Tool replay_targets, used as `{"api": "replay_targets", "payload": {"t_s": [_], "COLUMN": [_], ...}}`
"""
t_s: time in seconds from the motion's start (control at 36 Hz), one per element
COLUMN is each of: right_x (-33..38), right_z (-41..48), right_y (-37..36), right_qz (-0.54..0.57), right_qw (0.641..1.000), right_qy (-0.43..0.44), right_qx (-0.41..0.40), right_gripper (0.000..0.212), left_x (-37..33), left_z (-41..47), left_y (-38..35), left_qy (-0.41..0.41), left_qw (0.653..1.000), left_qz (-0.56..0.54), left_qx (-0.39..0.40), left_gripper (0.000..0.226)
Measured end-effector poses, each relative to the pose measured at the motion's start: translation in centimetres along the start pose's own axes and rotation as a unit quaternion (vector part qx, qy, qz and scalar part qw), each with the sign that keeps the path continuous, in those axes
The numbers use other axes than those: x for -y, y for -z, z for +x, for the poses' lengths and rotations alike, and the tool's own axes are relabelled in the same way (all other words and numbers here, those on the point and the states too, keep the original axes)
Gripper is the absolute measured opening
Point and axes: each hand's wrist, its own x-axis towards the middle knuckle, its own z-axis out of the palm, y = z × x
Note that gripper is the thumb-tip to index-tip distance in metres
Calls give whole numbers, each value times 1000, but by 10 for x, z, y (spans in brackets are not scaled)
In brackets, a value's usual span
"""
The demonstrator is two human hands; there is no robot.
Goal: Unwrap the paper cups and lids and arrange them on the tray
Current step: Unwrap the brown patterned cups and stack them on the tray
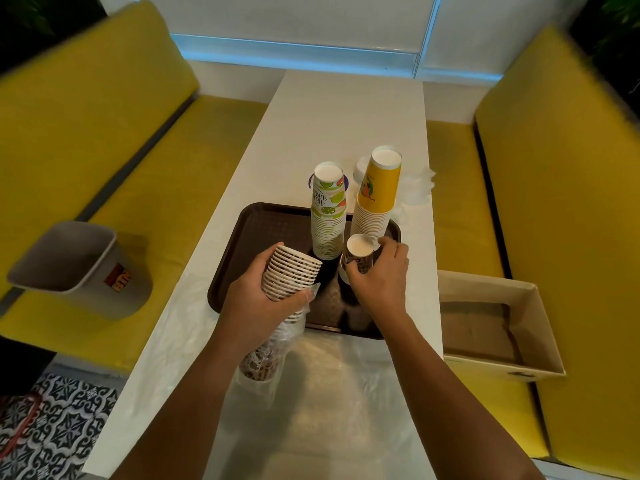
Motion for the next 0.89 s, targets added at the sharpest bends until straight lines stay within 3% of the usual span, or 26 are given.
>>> {"api": "replay_targets", "payload": {"t_s": [0.06, 0.14, 0.25, 0.39, 0.58, 0.75, 0.83, 0.89], "right_x": [18, 47, 67, 68, 74, 65, 57, 56], "right_z": [-13, -33, -43, -46, -48, -48, -46, -44], "right_y": [14, 40, 62, 75, 79, 102, 111, 117], "right_qz": [115, 261, 242, 255, 367, 430, 408, 362], "right_qw": [992, 953, 914, 901, 908, 865, 859, 864], "right_qy": [43, 126, 239, 262, 168, 132, 145, 168], "right_qx": [-22, 89, 222, 233, 112, 223, 273, 308], "right_gripper": [62, 28, 10, 12, 26, 19, 50, 84], "left_x": [0, -3, -9, -20, -30, -31, -32, -36], "left_z": [-1, -3, -9, -23, -38, -44, -46, -46], "left_y": [1, 0, -3, -3, 2, 6, 7, 5], "left_qy": [-2, -6, -14, -28, -55, -44, -35, -35], "left_qw": [1000, 1000, 1000, 999, 998, 999, 998, 997], "left_qz": [1, 7, 4, -2, 14, 21, 25, 27], "left_qx": [-1, 1, 18, 20, 19, -23, -45, -59], "left_gripper": [88, 89, 93, 87, 84, 82, 88, 89]}}
